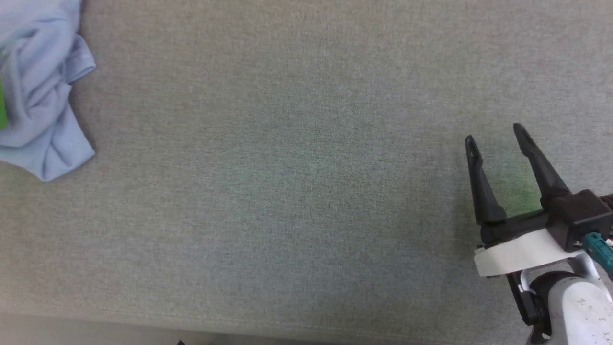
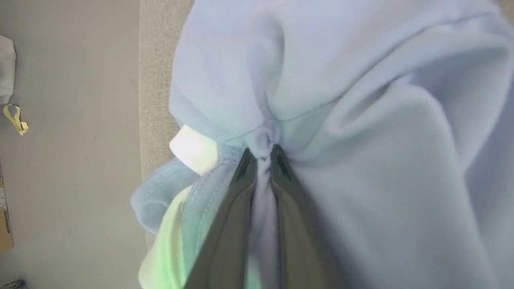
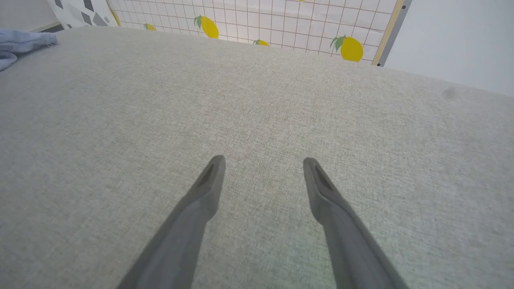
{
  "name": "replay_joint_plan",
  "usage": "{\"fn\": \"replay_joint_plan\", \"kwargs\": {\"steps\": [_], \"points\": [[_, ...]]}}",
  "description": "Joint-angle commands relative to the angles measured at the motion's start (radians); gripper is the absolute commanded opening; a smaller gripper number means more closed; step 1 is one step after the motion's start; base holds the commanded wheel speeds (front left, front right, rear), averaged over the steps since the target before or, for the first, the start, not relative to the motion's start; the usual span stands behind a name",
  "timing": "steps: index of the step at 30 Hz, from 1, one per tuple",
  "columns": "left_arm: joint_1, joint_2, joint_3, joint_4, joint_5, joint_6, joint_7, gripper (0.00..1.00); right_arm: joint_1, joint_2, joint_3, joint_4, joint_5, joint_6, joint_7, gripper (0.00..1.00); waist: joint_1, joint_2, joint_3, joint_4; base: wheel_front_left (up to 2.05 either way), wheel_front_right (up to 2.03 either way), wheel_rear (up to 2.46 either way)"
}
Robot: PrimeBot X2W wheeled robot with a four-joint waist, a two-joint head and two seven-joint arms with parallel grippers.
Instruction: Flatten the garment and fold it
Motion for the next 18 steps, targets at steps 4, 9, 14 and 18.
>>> {"fn": "replay_joint_plan", "kwargs": {"steps": [4,9,14,18], "points": [[0.010,0.000,0.003,0.006,0.029,0.005,-0.117,0.00,0.009,-0.006,0.008,0.032,0.005,-0.002,-0.004,1.00,0.0000,0.0000,-0.092,0.008,0.00,0.00,0.00],[-0.011,0.003,0.015,-0.022,0.070,0.004,-0.326,0.00,0.017,-0.007,0.011,0.069,0.021,-0.002,-0.005,1.00,0.0000,0.0000,-0.189,0.011,0.00,0.00,0.00],[-0.040,-0.001,0.004,-0.085,0.095,0.000,-0.490,0.00,0.028,-0.004,0.008,0.092,0.037,-0.002,0.000,1.00,0.0000,0.0000,-0.279,0.017,0.00,0.00,0.00],[-0.061,-0.005,-0.028,-0.167,0.101,-0.003,-0.571,0.00,0.032,-0.003,0.008,0.108,0.049,-0.002,0.001,1.00,0.0000,0.0000,-0.334,0.013,0.00,0.00,0.00]]}}
